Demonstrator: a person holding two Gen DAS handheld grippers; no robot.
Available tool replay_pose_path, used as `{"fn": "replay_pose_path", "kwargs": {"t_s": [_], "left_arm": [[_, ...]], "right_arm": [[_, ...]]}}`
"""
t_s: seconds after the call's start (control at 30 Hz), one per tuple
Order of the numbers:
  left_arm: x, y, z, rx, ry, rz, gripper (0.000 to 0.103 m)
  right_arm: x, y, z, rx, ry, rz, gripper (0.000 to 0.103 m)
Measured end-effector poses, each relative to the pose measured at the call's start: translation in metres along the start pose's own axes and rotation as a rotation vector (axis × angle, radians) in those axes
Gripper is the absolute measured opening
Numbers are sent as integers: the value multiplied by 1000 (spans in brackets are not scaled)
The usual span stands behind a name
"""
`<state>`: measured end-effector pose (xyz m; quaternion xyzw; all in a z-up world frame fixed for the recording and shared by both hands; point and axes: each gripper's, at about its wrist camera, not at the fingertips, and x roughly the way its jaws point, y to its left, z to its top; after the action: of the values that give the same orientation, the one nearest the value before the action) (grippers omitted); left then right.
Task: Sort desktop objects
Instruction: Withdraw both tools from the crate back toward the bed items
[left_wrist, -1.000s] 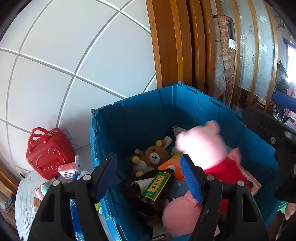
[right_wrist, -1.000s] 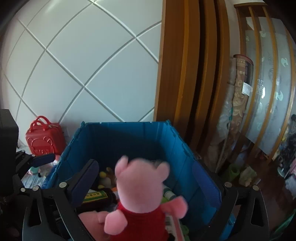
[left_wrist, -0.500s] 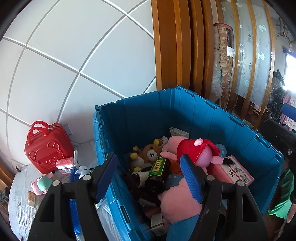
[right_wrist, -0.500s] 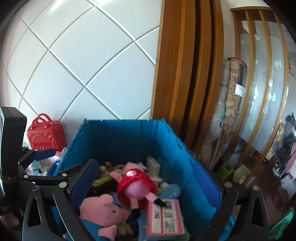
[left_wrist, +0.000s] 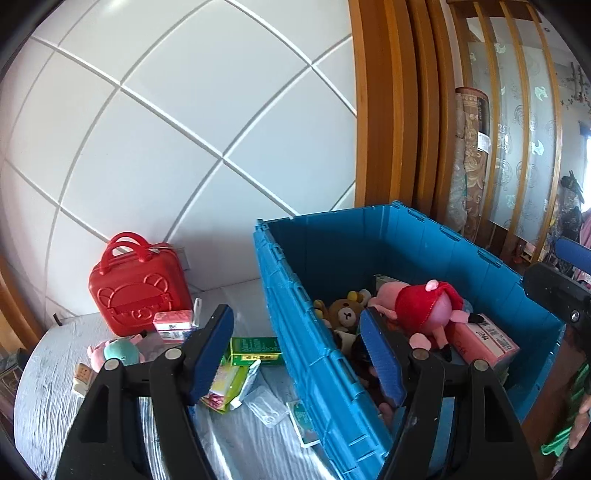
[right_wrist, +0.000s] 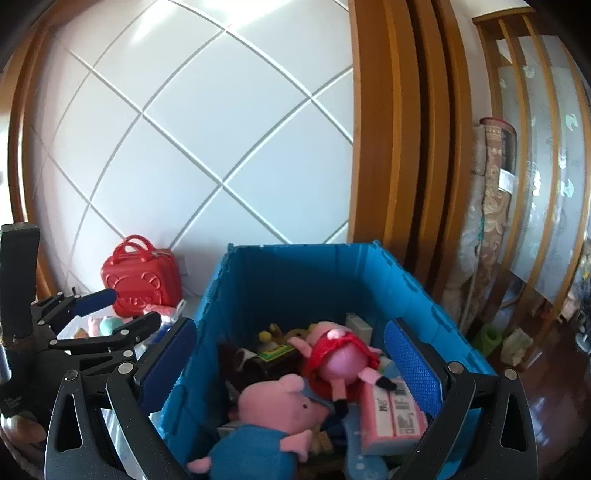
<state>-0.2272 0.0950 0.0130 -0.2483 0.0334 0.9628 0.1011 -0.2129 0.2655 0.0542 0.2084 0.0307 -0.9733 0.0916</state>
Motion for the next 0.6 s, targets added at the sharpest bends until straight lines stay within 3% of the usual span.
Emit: {"fn": "replay_pose_path", "kwargs": {"t_s": [0.2, 0.6], "left_arm": [[-24, 60, -21, -40, -19, 54, 71], [-50, 229, -97, -170, 74, 280, 71]], "right_arm": [[-1, 48, -3, -13, -2, 59, 103], [32, 175, -20, -70, 82, 201, 103]]}}
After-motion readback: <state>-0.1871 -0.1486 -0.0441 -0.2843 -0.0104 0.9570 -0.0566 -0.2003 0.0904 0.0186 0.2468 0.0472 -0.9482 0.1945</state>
